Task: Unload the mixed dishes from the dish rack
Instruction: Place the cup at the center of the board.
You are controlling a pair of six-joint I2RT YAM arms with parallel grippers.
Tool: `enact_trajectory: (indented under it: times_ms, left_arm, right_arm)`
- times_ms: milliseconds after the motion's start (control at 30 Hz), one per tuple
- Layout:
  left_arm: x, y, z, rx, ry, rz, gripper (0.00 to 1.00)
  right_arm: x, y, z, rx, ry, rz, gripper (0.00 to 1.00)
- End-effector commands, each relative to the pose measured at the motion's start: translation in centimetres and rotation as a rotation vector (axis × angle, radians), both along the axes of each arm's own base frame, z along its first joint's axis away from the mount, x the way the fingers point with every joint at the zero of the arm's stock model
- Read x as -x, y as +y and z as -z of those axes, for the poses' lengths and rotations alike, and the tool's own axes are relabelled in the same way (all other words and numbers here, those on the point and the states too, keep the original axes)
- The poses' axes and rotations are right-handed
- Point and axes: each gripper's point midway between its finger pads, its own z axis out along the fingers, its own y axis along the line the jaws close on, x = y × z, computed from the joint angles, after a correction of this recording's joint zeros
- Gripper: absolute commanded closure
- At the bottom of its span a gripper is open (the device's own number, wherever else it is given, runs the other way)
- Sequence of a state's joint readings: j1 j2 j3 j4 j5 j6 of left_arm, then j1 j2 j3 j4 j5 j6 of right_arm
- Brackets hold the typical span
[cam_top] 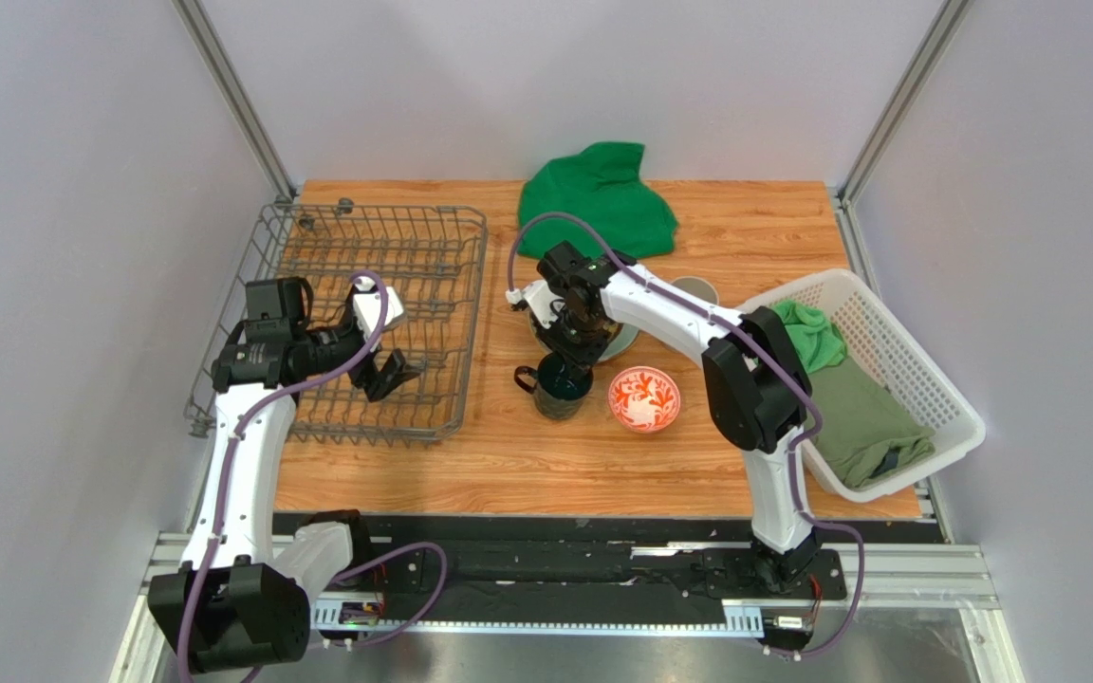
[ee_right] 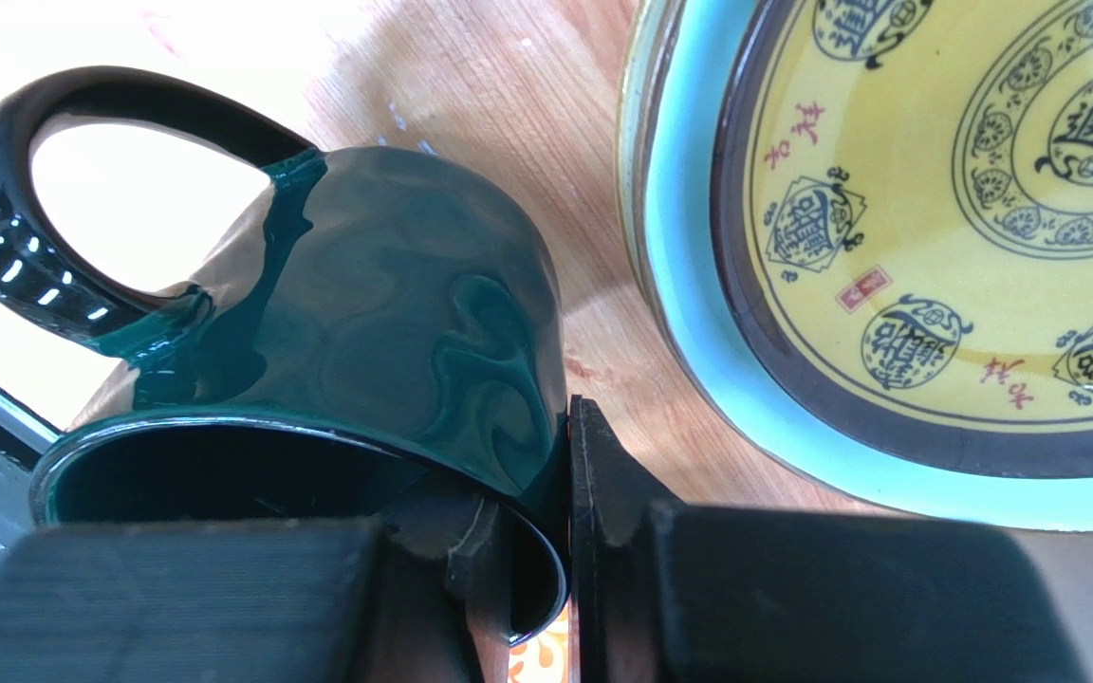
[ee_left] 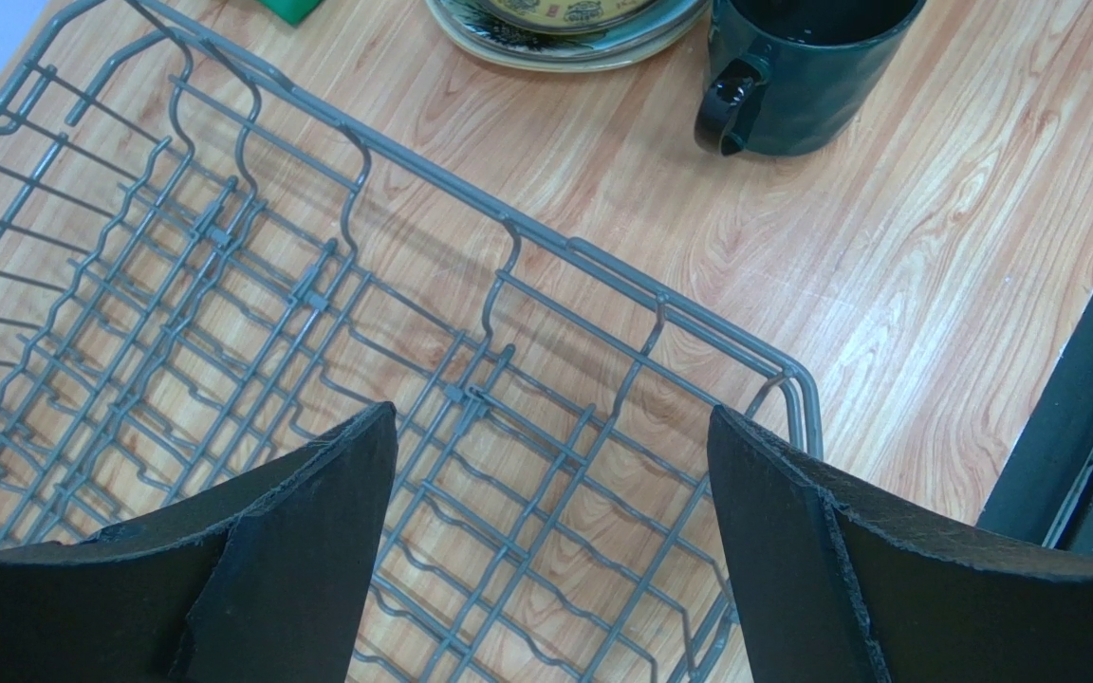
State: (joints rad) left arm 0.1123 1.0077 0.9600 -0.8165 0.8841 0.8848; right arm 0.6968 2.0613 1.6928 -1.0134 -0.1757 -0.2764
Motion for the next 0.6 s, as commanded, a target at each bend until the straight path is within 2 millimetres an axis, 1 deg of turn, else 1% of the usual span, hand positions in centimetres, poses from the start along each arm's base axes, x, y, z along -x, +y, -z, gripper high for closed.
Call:
enact_trajectory:
  times_ms: [0, 200, 567]
  left_arm:
    - [-0.6, -0.1, -0.2, -0.008, -0.042, 0.021, 0.13]
    - [-0.6, 0.0, -0.2, -0.012, -0.042, 0.021, 0.13]
    - [-0.4, 0.0, 0.1, -0.014, -0.034, 0.025, 0.13]
  right_arm:
    - [-1.2, 2.3, -1.8, -0.077, -0.045, -0.003, 1.00]
    - [-1.1, 2.3, -1.8, -0.065, -0.048, -0.010, 1.00]
    - [0.0, 2.1, -1.7, -0.052, -0.042, -0.028, 1.00]
